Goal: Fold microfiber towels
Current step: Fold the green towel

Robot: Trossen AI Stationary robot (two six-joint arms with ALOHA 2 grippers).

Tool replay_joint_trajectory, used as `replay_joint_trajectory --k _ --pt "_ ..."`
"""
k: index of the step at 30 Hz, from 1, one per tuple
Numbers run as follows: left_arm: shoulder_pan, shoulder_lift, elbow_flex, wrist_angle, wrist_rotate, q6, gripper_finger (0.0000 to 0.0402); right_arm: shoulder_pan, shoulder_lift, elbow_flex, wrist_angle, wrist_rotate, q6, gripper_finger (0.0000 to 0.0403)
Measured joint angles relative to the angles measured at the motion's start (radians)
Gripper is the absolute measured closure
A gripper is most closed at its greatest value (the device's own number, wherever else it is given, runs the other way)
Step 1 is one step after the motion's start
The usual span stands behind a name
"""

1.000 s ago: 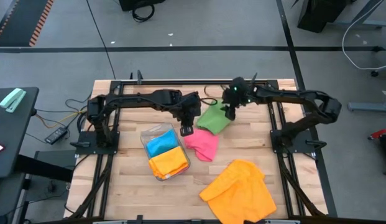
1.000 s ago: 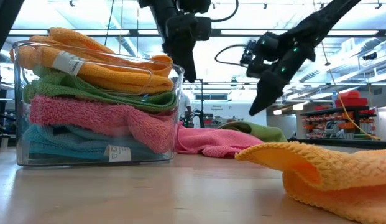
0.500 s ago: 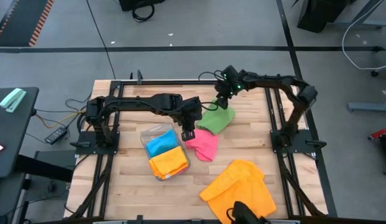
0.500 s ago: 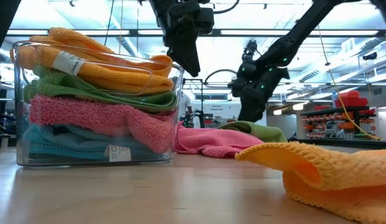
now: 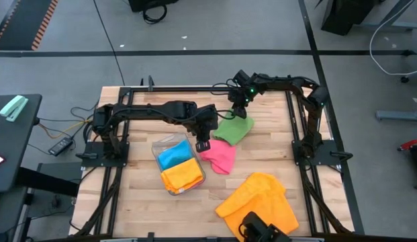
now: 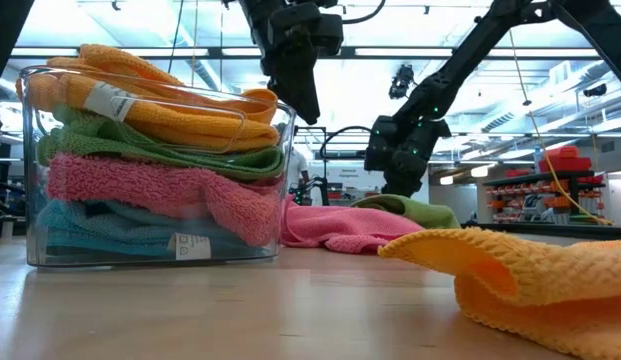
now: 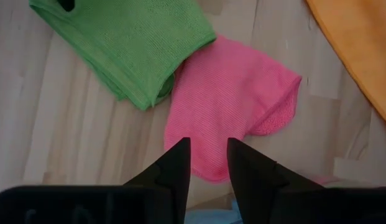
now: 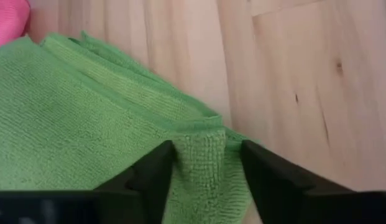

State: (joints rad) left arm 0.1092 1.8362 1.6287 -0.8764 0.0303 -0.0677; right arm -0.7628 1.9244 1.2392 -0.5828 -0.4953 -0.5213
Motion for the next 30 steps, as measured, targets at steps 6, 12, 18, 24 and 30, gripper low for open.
replay_joint_trajectory --k 6,12,18,24,30 --pt "0.017 0.000 0.000 0.000 -0.001 0.009 0.0290 -0.001 -0.003 0.000 -0.006 -0.071 -0.009 0.0342" --pt "0.038 0.000 0.000 0.000 0.000 0.010 0.0290 -0.003 -0.080 0.000 -0.021 -0.101 0.080 0.0388" --pt "0.041 0.000 0.000 0.025 0.000 0.013 0.0293 -0.027 -0.190 0.000 -0.110 -0.065 0.217 0.0389" --pt "0.039 0.000 0.000 0.050 0.001 0.003 0.0294 -0.054 -0.278 0.000 -0.290 -0.055 0.302 0.0389" --pt "0.037 0.000 0.000 0.064 0.001 0.001 0.0294 -0.070 -0.341 -0.012 -0.403 0.011 0.353 0.0389"
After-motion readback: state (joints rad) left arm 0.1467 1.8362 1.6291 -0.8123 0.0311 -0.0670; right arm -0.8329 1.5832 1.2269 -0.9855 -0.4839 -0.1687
